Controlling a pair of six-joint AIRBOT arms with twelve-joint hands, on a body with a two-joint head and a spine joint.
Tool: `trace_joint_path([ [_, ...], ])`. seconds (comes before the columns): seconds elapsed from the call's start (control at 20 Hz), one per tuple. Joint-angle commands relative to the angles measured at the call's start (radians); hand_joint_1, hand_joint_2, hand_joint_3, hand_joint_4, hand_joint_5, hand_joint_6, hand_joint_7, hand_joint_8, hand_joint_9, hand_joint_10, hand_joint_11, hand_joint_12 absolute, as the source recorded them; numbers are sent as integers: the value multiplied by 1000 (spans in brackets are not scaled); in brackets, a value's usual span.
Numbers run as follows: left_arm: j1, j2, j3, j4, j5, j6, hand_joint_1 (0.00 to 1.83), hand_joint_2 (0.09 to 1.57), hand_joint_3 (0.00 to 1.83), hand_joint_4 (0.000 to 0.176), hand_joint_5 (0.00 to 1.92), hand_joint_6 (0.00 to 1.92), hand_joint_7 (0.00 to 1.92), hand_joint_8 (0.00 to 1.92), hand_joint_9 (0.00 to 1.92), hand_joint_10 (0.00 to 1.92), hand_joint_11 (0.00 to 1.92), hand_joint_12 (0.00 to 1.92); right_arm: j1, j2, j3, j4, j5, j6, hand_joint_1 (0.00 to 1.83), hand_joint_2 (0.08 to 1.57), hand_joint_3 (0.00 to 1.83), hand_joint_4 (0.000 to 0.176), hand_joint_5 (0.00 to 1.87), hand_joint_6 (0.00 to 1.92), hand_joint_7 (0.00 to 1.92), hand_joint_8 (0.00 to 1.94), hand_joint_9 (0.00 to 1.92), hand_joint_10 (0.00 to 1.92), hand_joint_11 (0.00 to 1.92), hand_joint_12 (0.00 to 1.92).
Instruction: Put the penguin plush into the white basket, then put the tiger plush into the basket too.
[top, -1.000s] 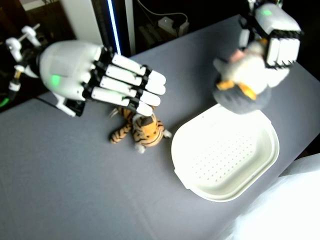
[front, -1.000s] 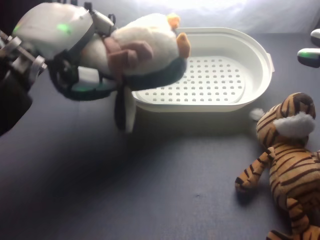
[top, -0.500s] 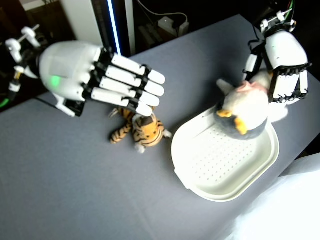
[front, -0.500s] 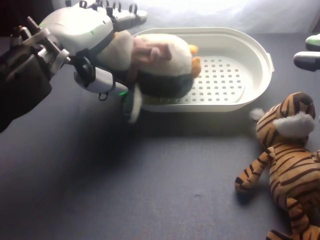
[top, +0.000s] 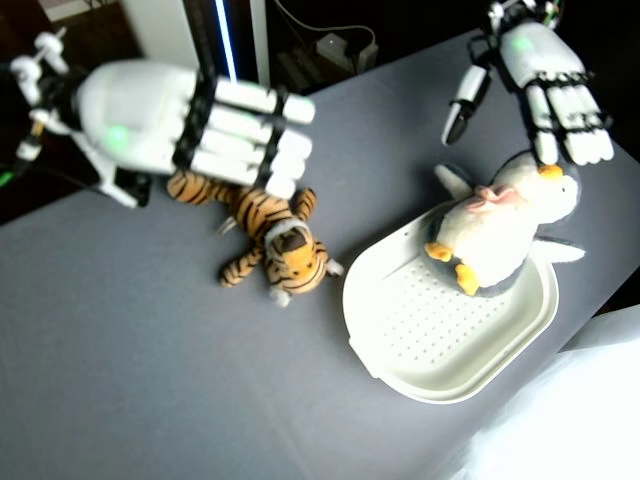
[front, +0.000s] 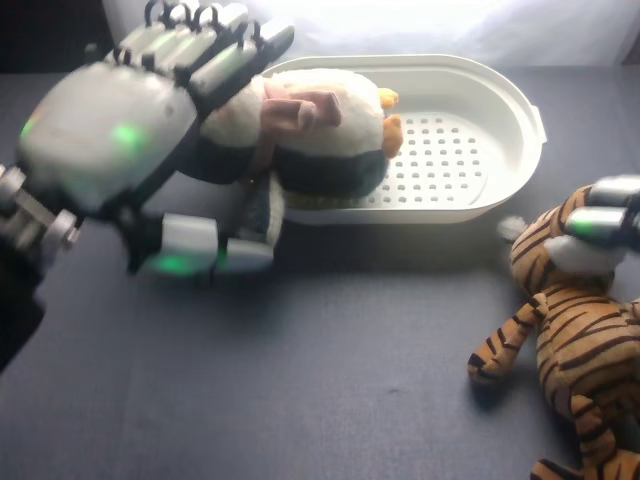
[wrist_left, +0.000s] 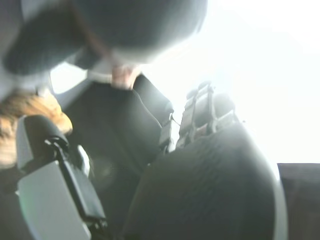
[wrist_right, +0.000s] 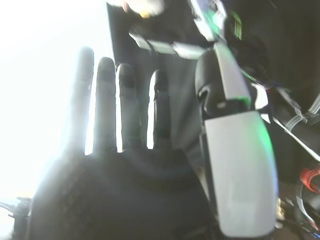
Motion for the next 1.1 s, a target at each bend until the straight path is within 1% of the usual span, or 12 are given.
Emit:
trace_joint_path([
  [0.0,8,1,-3,-5,-182,-24,814,729,0,176,0,0,0,0,0,0,0,0,11,-8,2,8,56,9,973,1068,0,170,296,3,288,4,358,6,426,196],
  [0.15,51,-2,-11,3,-243,-92,848,737,0,113,0,0,0,0,0,0,0,0,46,-35,25,-26,-78,9,1007,1086,1,175,319,1,291,0,371,2,443,159],
  [0.3,55,-1,-14,5,-257,-92,845,738,0,142,0,0,0,0,0,0,0,0,65,-65,55,-29,-178,9,1043,1100,3,172,333,2,292,0,387,4,449,138],
  [0.45,69,4,-23,5,-270,-94,851,740,0,133,0,0,0,0,0,0,0,0,108,-113,102,-26,-320,-15,1072,1168,1,127,478,3,362,2,542,10,558,143],
  [0.5,73,4,-23,1,-268,-94,876,758,0,155,0,0,0,0,0,0,0,0,133,-144,130,-28,-387,-15,1493,1141,0,8,755,51,597,43,723,1073,753,566],
  [0.55,73,5,-23,1,-268,-94,876,758,0,155,0,0,0,0,0,0,0,0,135,-147,133,-28,-391,-15,1493,1141,0,8,755,51,597,43,723,1073,753,566],
  [0.6,74,6,-23,2,-268,-95,888,764,0,166,0,0,0,0,0,0,0,0,144,-150,135,-29,-387,-15,1337,1261,29,0,907,241,595,1293,666,1689,806,1399],
  [0.65,76,9,-26,4,-270,-96,891,764,0,168,0,0,0,0,0,0,0,0,153,-148,134,-31,-368,-15,1293,1327,8,0,728,810,549,1612,627,1848,789,1649],
  [0.75,88,17,-33,4,-285,-97,904,768,0,174,0,0,0,0,0,0,0,0,188,-129,127,-37,-290,-14,1578,1276,0,48,497,1755,387,1890,479,1917,687,1881],
  [0.8,97,21,-38,3,-300,-99,929,757,0,165,0,0,0,0,0,0,0,0,206,-112,118,-37,-226,-14,1468,1350,14,0,478,1888,396,1850,464,1920,697,1913],
  [0.95,119,27,-50,2,-339,-103,930,759,0,122,0,0,0,0,0,0,0,0,260,-74,100,-29,-11,-17,1440,1373,13,0,388,1921,397,1827,464,1921,670,1921],
  [1.05,120,27,-50,2,-340,-103,881,763,0,140,0,0,0,0,0,0,0,0,312,-72,100,-1,99,-70,1303,1356,0,0,378,1904,517,1725,538,1861,678,1919],
])
